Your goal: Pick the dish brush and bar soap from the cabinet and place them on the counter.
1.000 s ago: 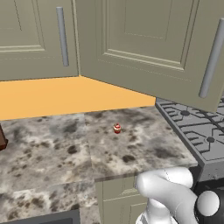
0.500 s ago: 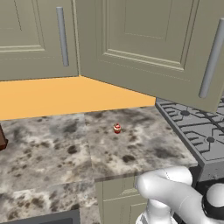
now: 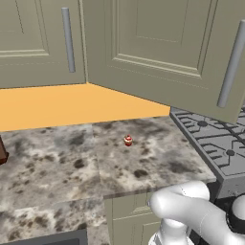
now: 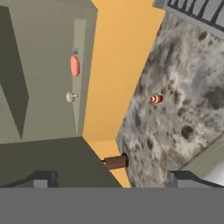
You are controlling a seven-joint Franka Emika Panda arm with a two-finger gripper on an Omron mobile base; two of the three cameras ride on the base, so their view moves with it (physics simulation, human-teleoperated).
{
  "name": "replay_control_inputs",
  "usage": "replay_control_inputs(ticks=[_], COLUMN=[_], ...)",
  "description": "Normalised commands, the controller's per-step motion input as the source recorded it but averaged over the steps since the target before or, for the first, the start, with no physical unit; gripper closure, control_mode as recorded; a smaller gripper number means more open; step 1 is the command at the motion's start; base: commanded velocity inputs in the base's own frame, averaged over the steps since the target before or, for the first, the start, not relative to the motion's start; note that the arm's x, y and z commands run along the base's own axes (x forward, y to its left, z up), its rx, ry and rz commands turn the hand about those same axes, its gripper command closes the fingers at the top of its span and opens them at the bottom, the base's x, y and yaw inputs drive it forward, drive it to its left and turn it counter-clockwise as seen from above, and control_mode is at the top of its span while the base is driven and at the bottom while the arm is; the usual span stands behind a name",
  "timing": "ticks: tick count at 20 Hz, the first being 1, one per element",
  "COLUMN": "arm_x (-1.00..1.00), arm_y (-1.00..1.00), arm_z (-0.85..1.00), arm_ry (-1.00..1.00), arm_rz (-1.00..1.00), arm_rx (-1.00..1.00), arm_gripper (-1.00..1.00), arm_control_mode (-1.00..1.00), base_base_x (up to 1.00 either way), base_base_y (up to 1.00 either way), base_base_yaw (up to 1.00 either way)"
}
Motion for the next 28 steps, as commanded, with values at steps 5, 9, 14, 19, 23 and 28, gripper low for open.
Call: replay_control_inputs(ticks=[5, 9, 14, 19, 23, 28], arm_x=[0.22, 0.31, 0.5, 0.27, 0.28, 0.25], arm_y=[0.01, 0.04, 0.14, 0.22, 0.11, 0.1], arm_z=[-0.02, 0.0, 0.0, 0.0, 0.0, 0.0], arm_ry=[-0.04, -0.01, 0.0, 0.0, 0.0, 0.0], arm_rz=[0.11, 0.1, 0.13, 0.11, 0.11, 0.16], arm_rx=[0.14, 0.17, 0.1, 0.01, 0.03, 0.04], arm_gripper=[-1.0, -1.0, -1.0, -1.0, -1.0, -1.0], arm_control_mode=[-1.0, -1.0, -1.0, -1.0, -1.0, -1.0], base_base_x=[0.0, 0.0, 0.0, 0.0, 0.0, 0.0], base_base_y=[0.0, 0.0, 0.0, 0.0, 0.0, 0.0], base_base_yaw=[0.0, 0.0, 0.0, 0.0, 0.0, 0.0])
